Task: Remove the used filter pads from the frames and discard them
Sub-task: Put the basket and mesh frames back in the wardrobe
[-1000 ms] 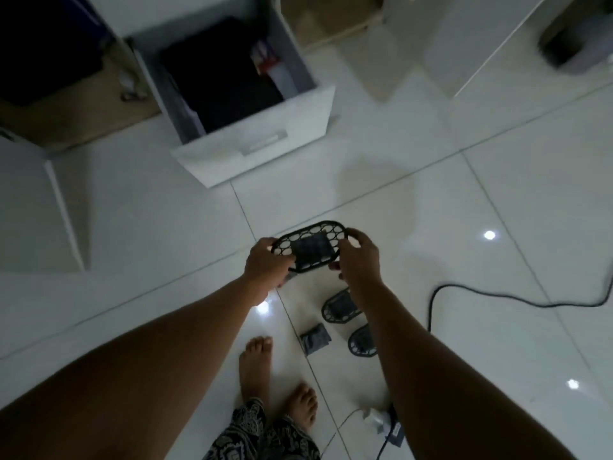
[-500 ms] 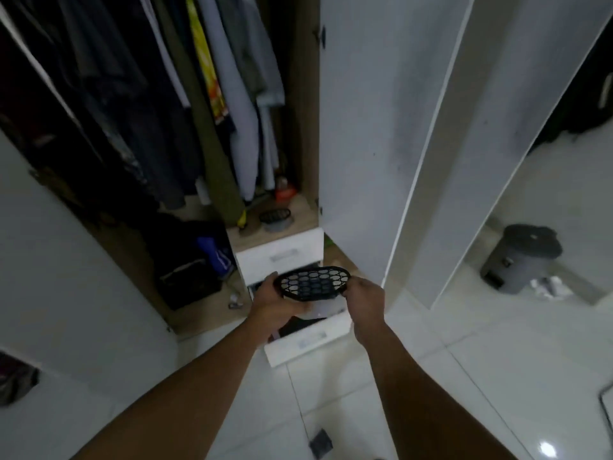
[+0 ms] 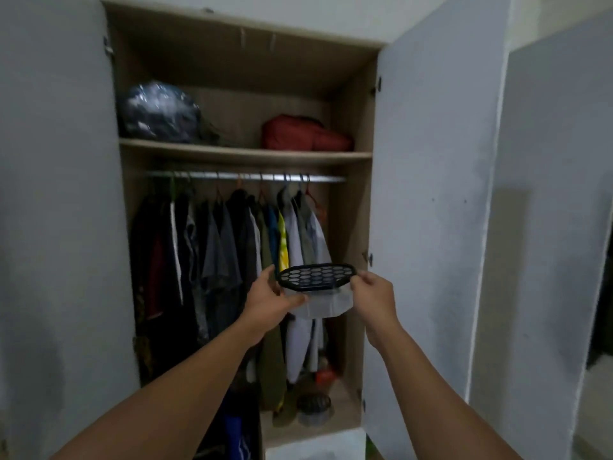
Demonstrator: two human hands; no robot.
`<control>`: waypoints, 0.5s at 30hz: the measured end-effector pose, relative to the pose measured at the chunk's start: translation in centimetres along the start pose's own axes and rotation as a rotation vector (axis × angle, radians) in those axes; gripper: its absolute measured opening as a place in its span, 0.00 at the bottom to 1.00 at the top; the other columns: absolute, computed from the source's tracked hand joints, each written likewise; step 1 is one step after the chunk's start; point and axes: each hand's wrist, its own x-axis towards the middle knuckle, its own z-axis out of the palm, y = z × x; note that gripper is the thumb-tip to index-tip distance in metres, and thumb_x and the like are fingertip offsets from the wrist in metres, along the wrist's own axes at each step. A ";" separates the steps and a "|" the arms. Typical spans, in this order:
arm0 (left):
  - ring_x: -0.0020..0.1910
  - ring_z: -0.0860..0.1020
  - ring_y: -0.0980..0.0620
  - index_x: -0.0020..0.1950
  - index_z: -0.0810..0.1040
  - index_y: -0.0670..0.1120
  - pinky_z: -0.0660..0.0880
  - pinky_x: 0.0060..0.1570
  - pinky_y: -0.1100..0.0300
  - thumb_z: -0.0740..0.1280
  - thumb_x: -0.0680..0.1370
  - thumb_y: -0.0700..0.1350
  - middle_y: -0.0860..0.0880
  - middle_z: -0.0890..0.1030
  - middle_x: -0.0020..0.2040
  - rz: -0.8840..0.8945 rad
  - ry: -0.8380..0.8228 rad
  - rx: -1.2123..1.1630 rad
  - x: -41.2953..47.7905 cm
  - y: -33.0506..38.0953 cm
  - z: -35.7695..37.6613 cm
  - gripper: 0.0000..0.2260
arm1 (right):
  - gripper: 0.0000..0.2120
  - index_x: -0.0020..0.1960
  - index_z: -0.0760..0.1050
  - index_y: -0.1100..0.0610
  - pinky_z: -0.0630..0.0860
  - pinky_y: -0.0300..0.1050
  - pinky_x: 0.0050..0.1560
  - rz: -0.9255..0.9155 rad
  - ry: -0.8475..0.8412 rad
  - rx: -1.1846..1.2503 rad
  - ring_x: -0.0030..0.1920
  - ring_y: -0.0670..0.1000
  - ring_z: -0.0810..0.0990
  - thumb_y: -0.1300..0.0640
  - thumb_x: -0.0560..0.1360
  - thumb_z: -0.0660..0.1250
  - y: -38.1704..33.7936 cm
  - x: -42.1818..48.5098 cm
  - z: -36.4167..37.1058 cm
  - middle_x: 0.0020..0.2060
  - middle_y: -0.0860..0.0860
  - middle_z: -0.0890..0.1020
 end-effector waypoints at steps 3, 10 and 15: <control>0.58 0.74 0.54 0.79 0.57 0.48 0.75 0.53 0.62 0.79 0.69 0.46 0.51 0.75 0.64 0.097 0.096 -0.042 4.4 3.0 -2.8 0.45 | 0.18 0.69 0.74 0.54 0.76 0.41 0.53 -0.164 -0.056 0.005 0.49 0.42 0.77 0.57 0.79 0.64 -4.6 2.9 3.0 0.52 0.42 0.80; 0.60 0.78 0.51 0.79 0.58 0.51 0.78 0.59 0.50 0.81 0.67 0.52 0.51 0.78 0.61 0.257 0.289 -0.112 15.4 7.8 -9.7 0.47 | 0.11 0.59 0.78 0.48 0.78 0.54 0.60 -0.366 -0.156 0.017 0.54 0.52 0.81 0.59 0.79 0.64 -12.3 9.3 11.7 0.58 0.51 0.82; 0.56 0.79 0.50 0.65 0.71 0.48 0.79 0.57 0.45 0.82 0.64 0.53 0.50 0.79 0.58 0.283 0.359 -0.211 21.2 11.1 -12.7 0.34 | 0.29 0.78 0.60 0.54 0.74 0.45 0.59 -0.438 -0.133 0.101 0.62 0.51 0.74 0.58 0.79 0.64 -16.4 13.6 16.0 0.69 0.52 0.72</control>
